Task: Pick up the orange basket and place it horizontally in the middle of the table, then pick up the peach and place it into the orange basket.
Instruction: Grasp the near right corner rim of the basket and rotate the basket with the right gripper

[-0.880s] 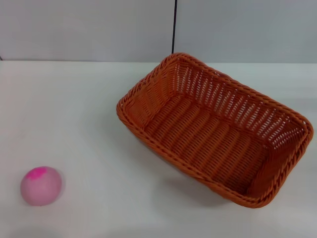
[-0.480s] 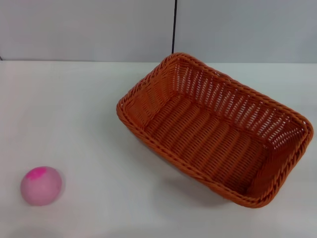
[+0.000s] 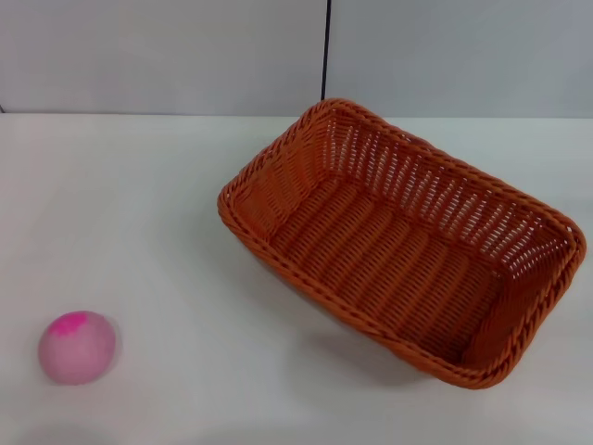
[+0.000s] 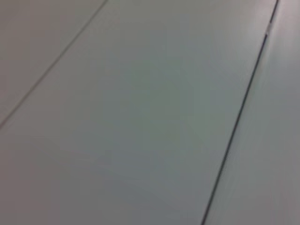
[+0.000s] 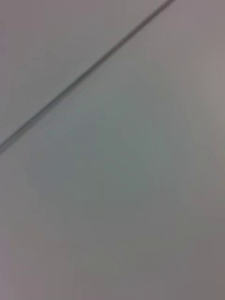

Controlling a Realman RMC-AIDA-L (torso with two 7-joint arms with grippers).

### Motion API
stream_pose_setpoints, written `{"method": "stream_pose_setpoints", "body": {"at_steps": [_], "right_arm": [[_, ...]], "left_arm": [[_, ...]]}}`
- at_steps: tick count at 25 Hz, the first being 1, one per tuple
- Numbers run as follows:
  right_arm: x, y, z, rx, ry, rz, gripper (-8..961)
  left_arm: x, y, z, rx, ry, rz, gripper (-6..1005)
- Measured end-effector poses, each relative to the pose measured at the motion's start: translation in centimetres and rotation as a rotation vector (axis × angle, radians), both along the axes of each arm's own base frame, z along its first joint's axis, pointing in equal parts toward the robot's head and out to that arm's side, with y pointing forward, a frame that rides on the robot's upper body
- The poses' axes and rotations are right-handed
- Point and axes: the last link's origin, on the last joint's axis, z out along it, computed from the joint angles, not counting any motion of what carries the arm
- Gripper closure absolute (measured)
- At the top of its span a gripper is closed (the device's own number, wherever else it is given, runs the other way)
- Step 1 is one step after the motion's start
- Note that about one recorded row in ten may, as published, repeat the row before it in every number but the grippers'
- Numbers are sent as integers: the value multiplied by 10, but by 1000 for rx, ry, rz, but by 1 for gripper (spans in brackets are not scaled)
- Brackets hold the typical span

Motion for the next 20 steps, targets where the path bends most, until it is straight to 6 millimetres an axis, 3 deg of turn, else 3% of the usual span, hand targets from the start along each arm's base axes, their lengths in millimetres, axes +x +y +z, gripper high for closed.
{"method": "stream_pose_setpoints", "body": {"at_steps": [5, 8, 12, 13, 14, 20], "right_arm": [[-21, 24, 12, -245, -59, 178, 472], [-45, 46, 34, -504, -153, 309, 464], [-67, 58, 50, -670, -239, 367, 452], [-87, 66, 61, -773, -302, 413, 450], [-87, 66, 61, -773, -302, 413, 447], [-147, 85, 77, -1058, -451, 486, 430]], "left_arm": [[3, 3, -4, -38, 8, -21, 197], [3, 4, -4, -41, 9, -21, 198], [3, 5, -4, -44, 10, -21, 198], [3, 5, -4, -44, 10, -21, 198], [3, 5, -4, -45, 11, -21, 198], [2, 5, -4, -48, 10, -15, 198]]}}
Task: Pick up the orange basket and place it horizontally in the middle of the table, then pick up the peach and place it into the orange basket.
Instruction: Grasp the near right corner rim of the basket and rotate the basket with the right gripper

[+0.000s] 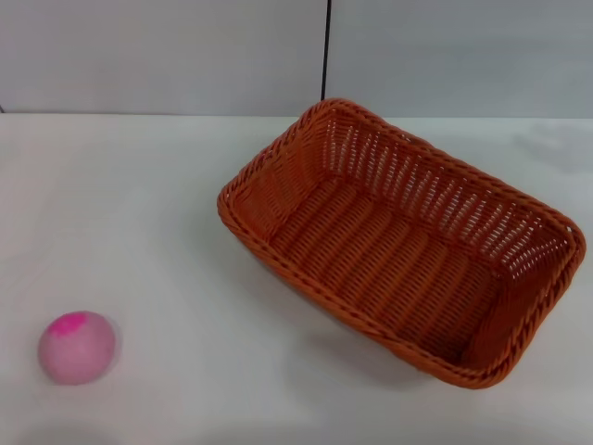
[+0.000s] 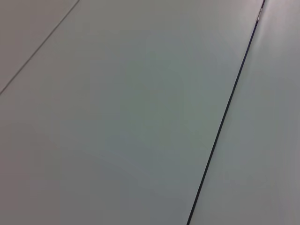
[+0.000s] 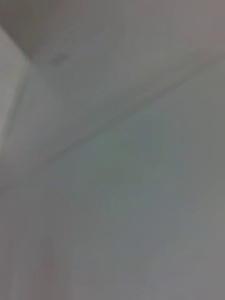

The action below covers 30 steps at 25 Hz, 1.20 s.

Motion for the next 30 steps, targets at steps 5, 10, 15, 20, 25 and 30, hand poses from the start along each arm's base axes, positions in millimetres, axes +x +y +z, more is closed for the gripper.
{"method": "stream_pose_setpoints", "body": {"at_steps": [5, 10, 15, 20, 25, 30], "right_arm": [[-30, 18, -13, -164, -187, -4, 380], [-50, 29, -38, -288, -381, 21, 321], [-58, 34, -56, -333, -486, 28, 332], [-62, 35, -68, -363, -534, 45, 343], [-60, 35, -76, -386, -569, 38, 354], [-56, 36, -85, -384, -604, 24, 365]], "left_arm": [[-2, -1, 0, -4, -2, 12, 198], [-3, -1, -1, -11, -10, 20, 198], [-4, -1, -2, -15, -14, 20, 198], [-4, 0, -2, -17, -18, 22, 198], [-3, 2, -3, -19, -22, 20, 199], [-2, 4, -3, -19, -23, 16, 199]]}}
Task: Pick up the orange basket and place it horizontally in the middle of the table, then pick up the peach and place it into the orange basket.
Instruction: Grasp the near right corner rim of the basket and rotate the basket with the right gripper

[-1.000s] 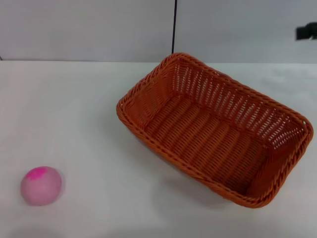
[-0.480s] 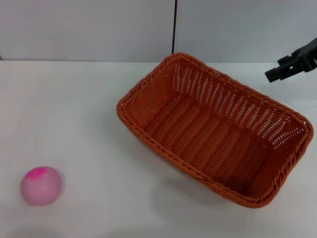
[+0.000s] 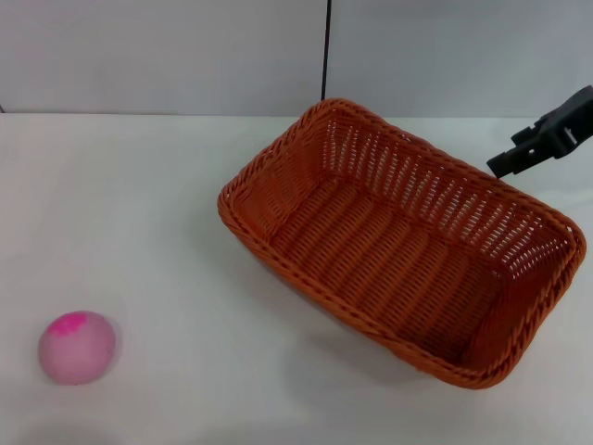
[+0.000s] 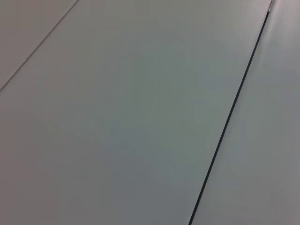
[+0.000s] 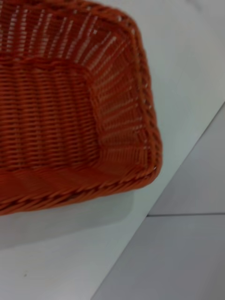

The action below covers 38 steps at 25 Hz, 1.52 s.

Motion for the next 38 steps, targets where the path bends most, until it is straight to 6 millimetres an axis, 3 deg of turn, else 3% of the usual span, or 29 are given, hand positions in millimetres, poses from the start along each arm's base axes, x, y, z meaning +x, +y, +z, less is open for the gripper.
{"method": "stream_pose_setpoints", "body": {"at_steps": [13, 24, 35, 38], "right_arm": [[10, -4, -42, -79, -98, 4, 393], [12, -5, -44, -73, -91, 13, 417], [11, -7, -46, -82, -82, 15, 788], [11, -6, -44, -69, -65, 8, 788]], "left_arm": [[1, 1, 0, -1, -6, -5, 199], [0, -1, 0, -3, -13, -3, 199], [-2, -2, 0, -7, -14, 8, 200], [-2, -2, 0, -7, -14, 9, 200]]}}
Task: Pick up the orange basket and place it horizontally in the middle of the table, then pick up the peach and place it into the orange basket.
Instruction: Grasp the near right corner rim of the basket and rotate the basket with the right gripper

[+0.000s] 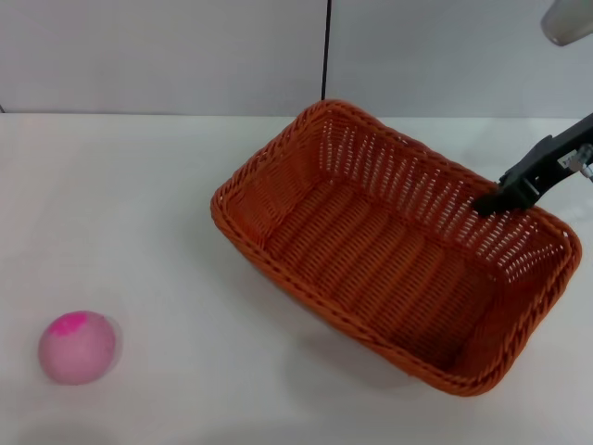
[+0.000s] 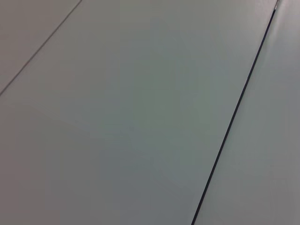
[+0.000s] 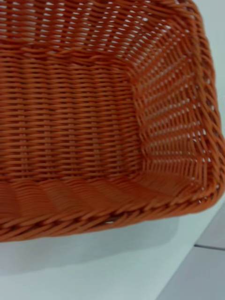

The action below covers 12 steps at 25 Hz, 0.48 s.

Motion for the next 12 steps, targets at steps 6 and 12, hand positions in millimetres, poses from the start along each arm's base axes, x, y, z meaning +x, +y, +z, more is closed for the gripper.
{"method": "stream_pose_setpoints", "body": {"at_steps": [6, 12], "right_arm": [[-3, 3, 9, 47, 54, -1, 789], [-13, -1, 21, 59, 182, 13, 789]], "left_arm": [[0, 0, 0, -1, -1, 1, 200], [0, 0, 0, -2, 0, 3, 200]]}}
